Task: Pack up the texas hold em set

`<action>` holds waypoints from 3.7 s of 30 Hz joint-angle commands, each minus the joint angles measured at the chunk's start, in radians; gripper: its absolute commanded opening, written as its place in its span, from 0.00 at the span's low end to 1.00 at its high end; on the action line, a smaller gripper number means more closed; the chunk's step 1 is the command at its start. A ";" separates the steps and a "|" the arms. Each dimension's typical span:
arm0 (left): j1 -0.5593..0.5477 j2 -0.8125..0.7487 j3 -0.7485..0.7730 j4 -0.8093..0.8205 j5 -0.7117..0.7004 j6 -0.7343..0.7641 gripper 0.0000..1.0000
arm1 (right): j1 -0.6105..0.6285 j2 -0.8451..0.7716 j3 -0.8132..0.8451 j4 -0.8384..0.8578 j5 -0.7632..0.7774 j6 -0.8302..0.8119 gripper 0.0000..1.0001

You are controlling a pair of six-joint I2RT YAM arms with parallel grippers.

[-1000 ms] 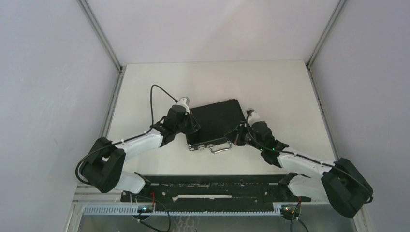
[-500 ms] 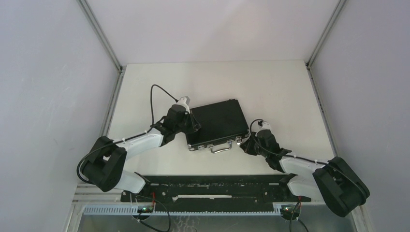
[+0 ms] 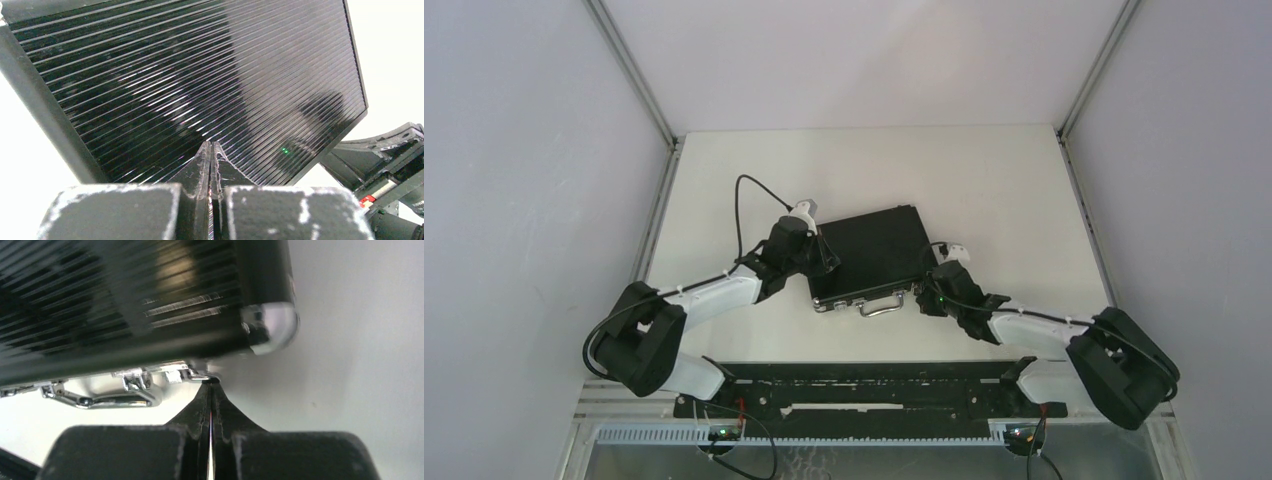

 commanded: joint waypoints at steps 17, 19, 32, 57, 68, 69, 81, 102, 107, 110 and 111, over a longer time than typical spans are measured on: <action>-0.003 -0.149 -0.105 -0.090 -0.055 0.027 0.00 | 0.004 -0.214 0.076 -0.097 0.129 -0.088 0.00; -0.034 -0.264 -0.138 -0.068 -0.124 0.045 0.00 | -0.024 -0.273 0.072 -0.121 0.122 -0.101 0.00; -0.084 -0.447 -0.182 -0.085 -0.226 0.090 0.00 | -0.008 -0.212 0.012 -0.125 0.084 -0.026 0.00; -0.131 -0.530 -0.286 0.081 -0.126 0.076 0.00 | -0.111 -0.116 0.138 -0.026 0.158 -0.109 0.00; -0.336 -0.354 -0.292 0.015 -0.172 0.088 0.01 | -0.183 -0.112 0.168 -0.019 0.124 -0.126 0.00; -0.336 -0.320 -0.283 -0.002 -0.175 0.085 0.00 | -0.185 -0.107 0.168 -0.017 0.123 -0.126 0.00; -0.004 -0.170 -0.213 -0.176 -0.190 0.002 0.00 | -0.187 -0.101 0.153 0.000 0.094 -0.126 0.00; 0.099 -0.422 -0.095 -0.380 -0.490 0.038 0.99 | -0.187 -0.185 0.097 -0.013 0.135 -0.093 0.86; 0.099 -0.547 -0.149 -0.331 -0.553 0.043 1.00 | -0.186 -0.229 0.095 -0.048 0.166 -0.139 0.97; 0.099 -0.551 -0.152 -0.340 -0.595 0.048 1.00 | -0.178 -0.282 0.091 -0.088 0.189 -0.172 1.00; 0.099 -0.549 -0.148 -0.354 -0.605 0.043 1.00 | -0.173 -0.298 0.086 -0.097 0.202 -0.177 1.00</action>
